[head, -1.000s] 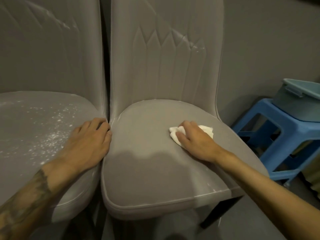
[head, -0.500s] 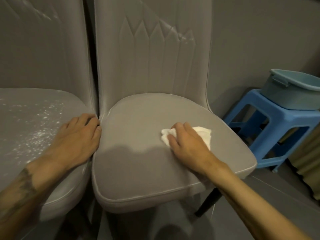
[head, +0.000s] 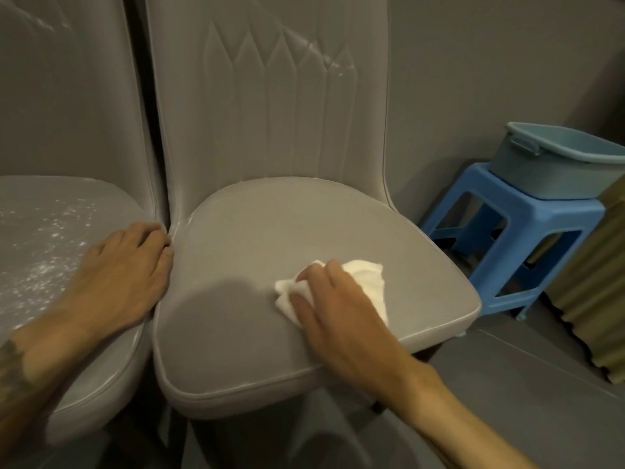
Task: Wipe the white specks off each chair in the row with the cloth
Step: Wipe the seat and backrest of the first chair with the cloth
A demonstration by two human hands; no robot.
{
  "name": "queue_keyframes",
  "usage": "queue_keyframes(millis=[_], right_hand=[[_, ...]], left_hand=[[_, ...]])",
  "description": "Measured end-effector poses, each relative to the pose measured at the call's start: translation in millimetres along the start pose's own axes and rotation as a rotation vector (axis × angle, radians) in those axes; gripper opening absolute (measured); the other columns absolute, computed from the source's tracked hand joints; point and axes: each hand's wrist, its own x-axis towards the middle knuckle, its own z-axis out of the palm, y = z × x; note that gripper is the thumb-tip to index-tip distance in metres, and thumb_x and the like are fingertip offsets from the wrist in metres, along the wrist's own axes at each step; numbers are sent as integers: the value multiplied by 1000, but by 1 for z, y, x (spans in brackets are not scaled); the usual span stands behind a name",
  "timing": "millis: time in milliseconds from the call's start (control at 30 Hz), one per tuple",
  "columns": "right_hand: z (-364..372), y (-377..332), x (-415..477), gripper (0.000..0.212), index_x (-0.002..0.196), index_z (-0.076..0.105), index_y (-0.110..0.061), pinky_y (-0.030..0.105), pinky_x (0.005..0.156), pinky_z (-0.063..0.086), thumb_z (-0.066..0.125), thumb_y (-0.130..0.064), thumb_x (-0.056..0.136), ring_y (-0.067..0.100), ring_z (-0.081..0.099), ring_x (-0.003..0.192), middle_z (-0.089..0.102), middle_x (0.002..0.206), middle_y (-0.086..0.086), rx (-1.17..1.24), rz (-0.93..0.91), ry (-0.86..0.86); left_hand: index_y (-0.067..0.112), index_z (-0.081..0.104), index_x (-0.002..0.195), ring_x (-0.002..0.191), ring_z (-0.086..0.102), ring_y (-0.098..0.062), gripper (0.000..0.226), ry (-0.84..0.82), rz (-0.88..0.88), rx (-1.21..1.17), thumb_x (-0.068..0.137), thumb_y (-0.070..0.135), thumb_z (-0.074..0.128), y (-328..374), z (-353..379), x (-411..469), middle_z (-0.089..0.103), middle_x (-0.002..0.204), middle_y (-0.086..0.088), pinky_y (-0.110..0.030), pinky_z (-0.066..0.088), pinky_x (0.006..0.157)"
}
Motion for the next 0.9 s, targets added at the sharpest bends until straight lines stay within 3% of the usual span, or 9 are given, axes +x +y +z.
queue_keyframes(millis=[133, 233, 300, 467, 567, 667, 733, 800, 900], right_hand=[[-16, 31, -21, 21, 112, 49, -28, 36, 86, 46, 38, -45, 103, 8, 50, 94, 49, 109, -8, 176, 127, 78], [-21, 49, -35, 11, 108, 42, -37, 25, 82, 43, 37, -46, 104, -2, 45, 97, 42, 107, -19, 170, 285, 120], [-16, 28, -33, 14, 107, 44, -36, 24, 82, 41, 35, -46, 103, 1, 46, 95, 43, 106, -17, 177, 258, 152], [3, -19, -25, 17, 114, 47, -27, 28, 87, 46, 41, -40, 105, 9, 47, 97, 49, 114, -9, 130, -67, 90], [-9, 12, -22, 16, 110, 49, -27, 33, 85, 47, 40, -39, 105, 8, 51, 93, 49, 109, -9, 219, 37, 132], [-8, 23, -20, 12, 108, 46, -33, 24, 84, 46, 41, -43, 104, 5, 49, 93, 48, 109, -14, 169, 180, 157], [3, -6, -10, 16, 107, 49, -28, 30, 84, 44, 39, -40, 105, 8, 48, 89, 49, 106, -8, 122, 47, 180], [16, -45, -1, 23, 111, 48, -24, 36, 87, 42, 33, -39, 104, 15, 47, 93, 48, 109, -2, 128, -152, 92], [18, -69, 9, 26, 114, 47, -19, 35, 87, 40, 31, -37, 105, 19, 47, 97, 48, 114, 2, 144, -364, -36]], left_hand=[[12, 62, 119, 107, 60, -43, 61, 16, 22, 1, 100, 50, 18, -1, 1, 1, 56, 134, -15, -59, 49, 93], [12, 63, 119, 103, 60, -44, 58, 25, 21, 9, 100, 47, 21, 0, 2, 1, 56, 134, -15, -58, 49, 89], [12, 62, 119, 104, 60, -44, 59, 16, 19, 13, 100, 48, 19, 0, 4, 2, 56, 134, -15, -58, 49, 88], [12, 62, 119, 107, 60, -44, 61, 17, 10, -9, 100, 50, 18, -4, 6, 3, 56, 134, -16, -60, 49, 91], [13, 61, 120, 108, 59, -42, 61, 14, 20, 5, 100, 50, 16, -3, 6, 3, 56, 134, -15, -57, 49, 93], [14, 60, 118, 106, 59, -41, 57, -7, 2, -8, 101, 48, 17, -2, 6, 4, 57, 129, -14, -54, 51, 94], [15, 59, 117, 106, 59, -40, 58, -16, 4, -25, 102, 49, 15, -3, 7, 5, 56, 127, -12, -54, 50, 96], [15, 60, 120, 108, 58, -38, 60, -21, 12, -58, 101, 50, 15, -5, 4, 4, 55, 130, -10, -52, 48, 99], [17, 63, 126, 117, 56, -33, 64, -23, 28, -127, 99, 53, 17, -5, -4, -1, 52, 137, -6, -51, 44, 107]])
